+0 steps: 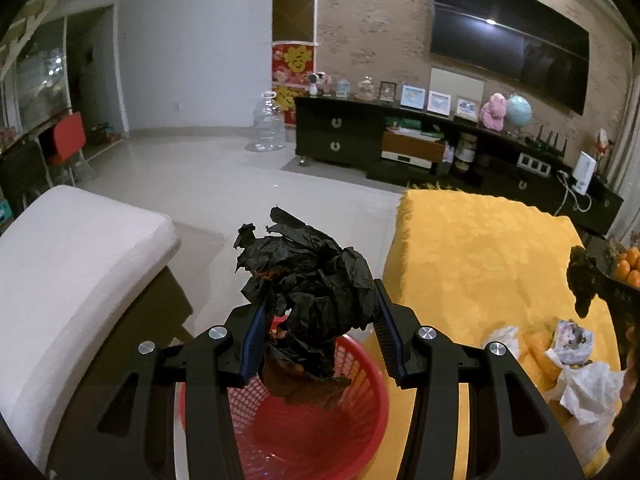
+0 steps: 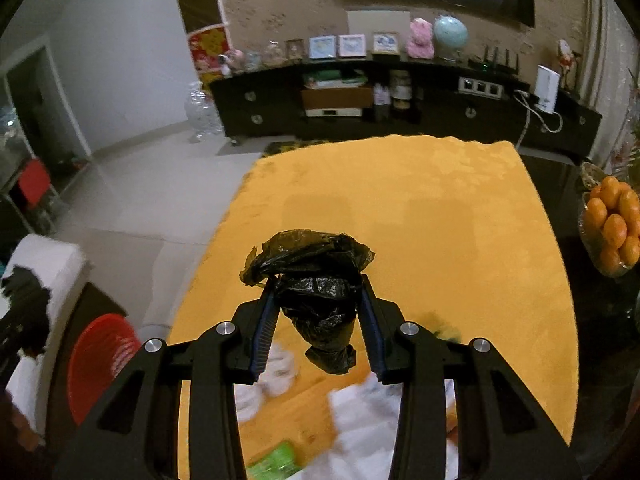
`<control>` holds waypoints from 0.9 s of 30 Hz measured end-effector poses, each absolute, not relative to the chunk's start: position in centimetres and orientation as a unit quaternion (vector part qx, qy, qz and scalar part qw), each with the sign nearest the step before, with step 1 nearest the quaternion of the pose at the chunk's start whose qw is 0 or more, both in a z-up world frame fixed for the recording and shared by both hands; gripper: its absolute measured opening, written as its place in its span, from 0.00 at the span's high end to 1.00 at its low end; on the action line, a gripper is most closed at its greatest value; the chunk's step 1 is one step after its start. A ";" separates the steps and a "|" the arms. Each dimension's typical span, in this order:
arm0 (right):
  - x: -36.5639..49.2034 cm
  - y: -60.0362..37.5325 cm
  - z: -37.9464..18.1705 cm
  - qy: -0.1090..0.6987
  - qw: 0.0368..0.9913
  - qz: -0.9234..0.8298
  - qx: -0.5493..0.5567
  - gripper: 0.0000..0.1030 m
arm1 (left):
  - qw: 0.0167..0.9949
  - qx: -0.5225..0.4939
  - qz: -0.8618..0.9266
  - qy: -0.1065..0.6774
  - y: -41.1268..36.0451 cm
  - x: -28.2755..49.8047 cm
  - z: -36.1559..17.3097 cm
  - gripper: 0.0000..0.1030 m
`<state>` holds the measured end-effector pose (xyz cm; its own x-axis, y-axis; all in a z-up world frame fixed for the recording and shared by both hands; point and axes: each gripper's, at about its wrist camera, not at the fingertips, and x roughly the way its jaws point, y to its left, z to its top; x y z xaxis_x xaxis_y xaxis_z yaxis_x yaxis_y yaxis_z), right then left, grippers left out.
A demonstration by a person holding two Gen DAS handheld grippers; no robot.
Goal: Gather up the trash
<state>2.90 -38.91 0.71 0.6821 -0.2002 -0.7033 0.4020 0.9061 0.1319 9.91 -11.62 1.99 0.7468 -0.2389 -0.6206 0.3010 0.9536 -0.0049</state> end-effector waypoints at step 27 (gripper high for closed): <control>4.6 -20.9 -0.2 0.376 0.924 0.042 0.052 0.63 | 0.928 0.049 -0.033 0.369 -0.9 9.1 -1.9 0.55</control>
<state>4.60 -20.95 -0.24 0.7136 0.1160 -0.6908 -0.0375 0.9911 0.1277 9.10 -0.85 -1.89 0.7261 -0.0251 -0.6872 0.0976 0.9930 0.0669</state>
